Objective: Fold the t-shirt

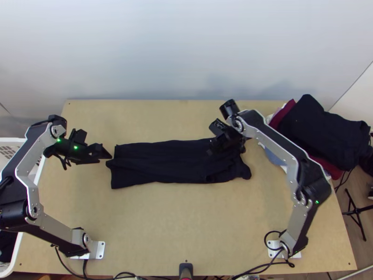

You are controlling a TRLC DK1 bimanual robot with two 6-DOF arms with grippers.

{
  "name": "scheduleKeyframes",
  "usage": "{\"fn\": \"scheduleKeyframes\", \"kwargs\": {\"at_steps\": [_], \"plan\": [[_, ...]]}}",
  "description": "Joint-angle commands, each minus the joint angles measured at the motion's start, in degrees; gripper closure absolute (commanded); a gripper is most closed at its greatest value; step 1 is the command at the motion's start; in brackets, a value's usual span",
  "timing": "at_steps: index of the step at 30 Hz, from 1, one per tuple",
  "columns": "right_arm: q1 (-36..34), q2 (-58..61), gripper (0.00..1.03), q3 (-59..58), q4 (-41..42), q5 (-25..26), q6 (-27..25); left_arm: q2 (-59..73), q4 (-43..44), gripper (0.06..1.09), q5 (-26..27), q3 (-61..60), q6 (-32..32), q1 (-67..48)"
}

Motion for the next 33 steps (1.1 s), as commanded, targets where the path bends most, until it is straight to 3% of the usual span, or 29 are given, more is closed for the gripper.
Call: {"fn": "scheduleKeyframes", "kwargs": {"at_steps": [1, 7, 33], "plan": [[-0.8, 5.8, 1.0, -0.4, 3.9, -0.2, -1.4, 0.9, 0.5, 0.1, 2.6, -1.7, -1.2, -0.2], [-1.6, 7.9, 1.0, -0.1, 4.1, -0.1, -3.6, 0.3, 1.5, 0.1, 2.8, -3.8, -1.4, -0.2], [-1.9, 6.9, 1.0, -2.4, 3.9, -0.2, -4.3, -0.1, 8.7, 0.1, 1.7, -7.1, -2.8, 0.1]]}}
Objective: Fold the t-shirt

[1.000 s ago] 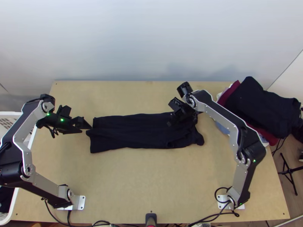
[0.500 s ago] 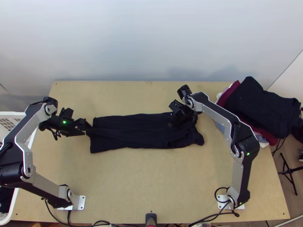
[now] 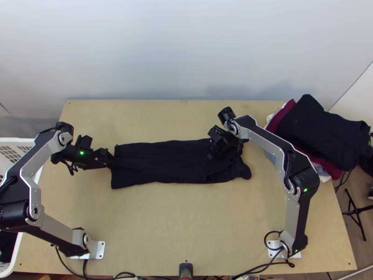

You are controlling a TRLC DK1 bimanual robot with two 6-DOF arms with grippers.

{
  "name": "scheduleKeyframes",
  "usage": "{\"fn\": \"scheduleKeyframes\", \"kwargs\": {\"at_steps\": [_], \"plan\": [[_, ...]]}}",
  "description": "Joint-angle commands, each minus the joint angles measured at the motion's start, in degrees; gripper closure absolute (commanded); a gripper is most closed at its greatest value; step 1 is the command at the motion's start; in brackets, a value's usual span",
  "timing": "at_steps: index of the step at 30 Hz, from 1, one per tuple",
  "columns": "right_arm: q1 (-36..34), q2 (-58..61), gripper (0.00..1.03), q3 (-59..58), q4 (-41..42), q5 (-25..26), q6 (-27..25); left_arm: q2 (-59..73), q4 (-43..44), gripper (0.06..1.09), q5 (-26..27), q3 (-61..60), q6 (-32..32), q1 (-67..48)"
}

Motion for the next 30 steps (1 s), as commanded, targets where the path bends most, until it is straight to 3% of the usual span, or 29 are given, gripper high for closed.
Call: {"fn": "scheduleKeyframes", "kwargs": {"at_steps": [1, 30], "plan": [[-0.2, -0.2, 1.0, -0.5, 0.1, 0.0, -0.1, 0.2, 1.3, 0.1, -0.8, 0.0, 0.4, 1.9], [-0.2, -3.5, 1.0, -3.2, -0.1, 0.0, 0.1, 2.7, 10.9, 0.1, -5.0, -4.4, -4.7, -4.8]]}}
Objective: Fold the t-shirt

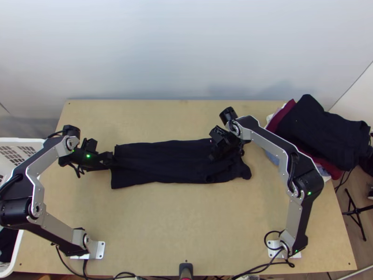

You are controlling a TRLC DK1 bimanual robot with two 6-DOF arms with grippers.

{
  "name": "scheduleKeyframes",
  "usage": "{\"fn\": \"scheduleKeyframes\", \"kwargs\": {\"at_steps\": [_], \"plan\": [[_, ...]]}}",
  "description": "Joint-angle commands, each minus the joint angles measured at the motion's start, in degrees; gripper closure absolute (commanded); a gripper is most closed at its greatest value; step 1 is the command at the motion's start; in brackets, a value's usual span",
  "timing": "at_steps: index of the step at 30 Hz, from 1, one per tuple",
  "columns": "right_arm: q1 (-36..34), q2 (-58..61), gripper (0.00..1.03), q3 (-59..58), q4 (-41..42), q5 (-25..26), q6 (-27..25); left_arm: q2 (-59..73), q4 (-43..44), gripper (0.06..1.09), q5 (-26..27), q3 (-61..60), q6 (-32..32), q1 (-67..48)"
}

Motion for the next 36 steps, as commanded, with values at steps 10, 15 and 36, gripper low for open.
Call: {"fn": "scheduleKeyframes", "kwargs": {"at_steps": [10, 15, 36], "plan": [[-0.1, -1.7, 1.0, -2.7, 1.1, 0.1, 0.4, 4.3, 2.2, 0.1, 2.3, 2.0, -5.7, -6.4], [-0.2, -1.8, 1.0, -2.5, 1.1, 0.1, 0.6, 6.3, 4.1, 0.1, 2.5, 2.0, -7.5, -8.1], [-0.1, -6.2, 1.0, -2.9, 0.9, -1.3, 3.3, 6.4, 7.5, 1.04, 1.1, 2.2, -13.0, -10.4]]}}
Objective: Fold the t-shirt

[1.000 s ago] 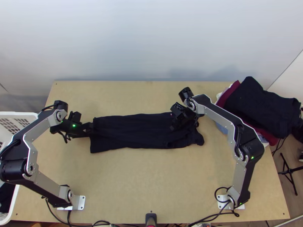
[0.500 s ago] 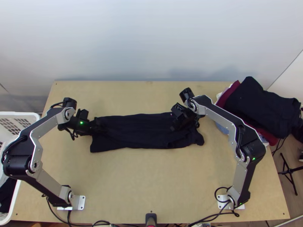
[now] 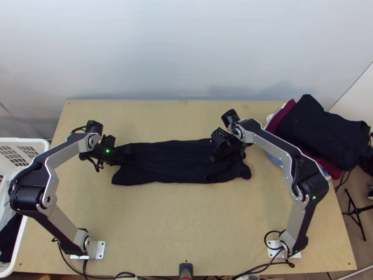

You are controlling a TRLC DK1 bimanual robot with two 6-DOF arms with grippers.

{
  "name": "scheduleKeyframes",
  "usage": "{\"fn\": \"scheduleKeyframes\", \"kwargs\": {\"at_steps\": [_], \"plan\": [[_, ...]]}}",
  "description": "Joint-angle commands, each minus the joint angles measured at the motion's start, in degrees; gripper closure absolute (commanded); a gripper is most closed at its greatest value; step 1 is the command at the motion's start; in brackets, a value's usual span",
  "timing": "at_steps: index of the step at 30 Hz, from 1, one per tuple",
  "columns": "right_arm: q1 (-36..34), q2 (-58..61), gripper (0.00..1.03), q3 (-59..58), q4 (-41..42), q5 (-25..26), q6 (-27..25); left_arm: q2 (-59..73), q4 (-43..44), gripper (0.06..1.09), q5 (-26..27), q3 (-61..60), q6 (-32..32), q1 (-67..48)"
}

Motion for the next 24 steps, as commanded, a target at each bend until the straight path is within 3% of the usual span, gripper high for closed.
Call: {"fn": "scheduleKeyframes", "kwargs": {"at_steps": [1, 11, 17, 21, 24], "plan": [[0.0, -3.9, 1.0, 1.9, -2.2, -1.6, 1.0, -2.1, -0.7, 1.04, -0.2, -0.2, 0.1, 1.1], [-2.9, -11.4, 1.0, 4.8, -6.6, -3.5, 2.0, -6.0, -9.4, 1.04, -0.2, 0.5, 8.2, 11.1], [-6.5, -13.3, 1.0, 2.0, -6.8, -3.9, 2.0, -5.1, -18.2, 1.04, -0.3, 7.1, 15.7, 21.7], [-7.1, -15.0, 1.0, 0.2, -7.0, -3.9, 2.1, -7.0, -22.2, 1.04, -0.1, 9.6, 16.5, 23.9], [-7.3, -16.2, 1.0, -0.8, -7.6, -3.9, 2.2, -9.9, -25.4, 1.04, 2.0, 9.7, 13.2, 20.3]]}}
